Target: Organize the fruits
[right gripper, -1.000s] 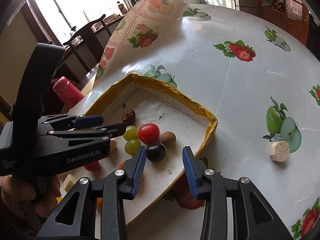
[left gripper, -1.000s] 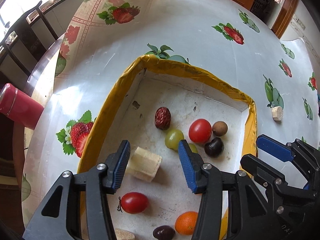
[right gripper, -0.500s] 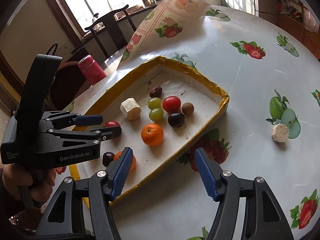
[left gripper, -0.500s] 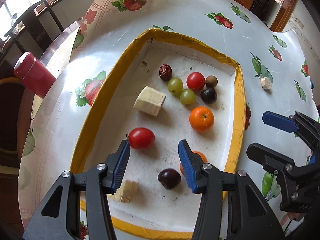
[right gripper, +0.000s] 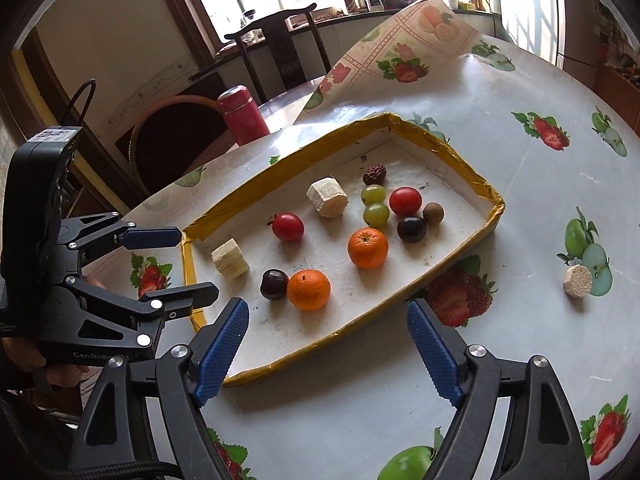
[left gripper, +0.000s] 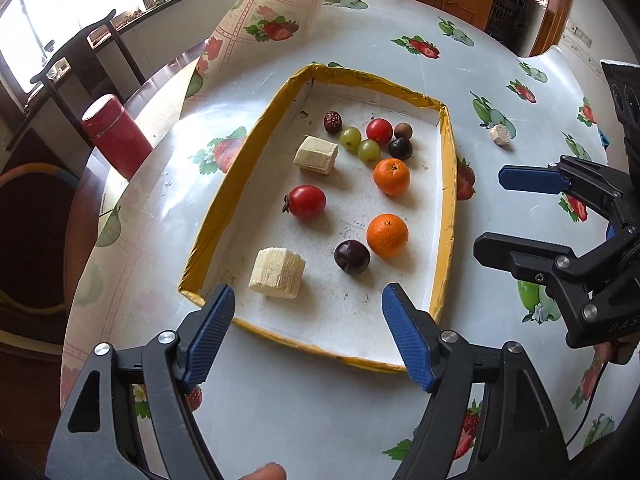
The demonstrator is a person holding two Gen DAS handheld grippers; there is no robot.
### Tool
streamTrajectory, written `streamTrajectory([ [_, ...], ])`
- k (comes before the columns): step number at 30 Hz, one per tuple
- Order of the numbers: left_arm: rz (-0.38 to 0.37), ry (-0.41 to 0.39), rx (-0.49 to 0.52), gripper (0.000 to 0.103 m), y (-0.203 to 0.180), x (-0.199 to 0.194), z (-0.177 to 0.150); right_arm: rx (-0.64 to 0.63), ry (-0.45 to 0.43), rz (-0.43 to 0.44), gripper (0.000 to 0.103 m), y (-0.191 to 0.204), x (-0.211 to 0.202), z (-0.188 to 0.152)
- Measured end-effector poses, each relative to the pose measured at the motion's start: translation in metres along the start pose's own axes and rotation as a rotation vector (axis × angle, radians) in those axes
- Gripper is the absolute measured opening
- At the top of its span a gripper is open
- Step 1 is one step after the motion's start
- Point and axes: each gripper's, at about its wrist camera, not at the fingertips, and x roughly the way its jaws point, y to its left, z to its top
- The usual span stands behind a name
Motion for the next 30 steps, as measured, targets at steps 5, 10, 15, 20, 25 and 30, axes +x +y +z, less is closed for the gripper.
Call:
streamTrajectory([
  [5,0.014,-0.003,-0.003,0.077,0.004,-0.007,-0.013,-0.105,0.002,-0.009,0.084,0.02,-0.005,-0.004],
  [10,0.021,-0.006,0.009,0.077,0.004,-0.012,-0.023,-0.154,0.011,-0.008,0.084,0.032,-0.006,-0.008],
  [15,0.015,-0.003,0.021,0.077,0.002,-0.014,-0.031,-0.191,0.007,-0.017,0.084,0.038,-0.009,-0.009],
  [20,0.008,-0.002,0.032,0.077,-0.001,-0.015,-0.035,-0.209,0.016,-0.023,0.084,0.04,-0.008,-0.01],
  [25,0.011,-0.002,0.029,0.077,0.0,-0.015,-0.035,-0.21,0.02,-0.02,0.084,0.041,-0.007,-0.011],
  [30,0.015,-0.005,0.029,0.077,0.001,-0.015,-0.034,-0.21,0.025,-0.019,0.084,0.041,-0.005,-0.011],
])
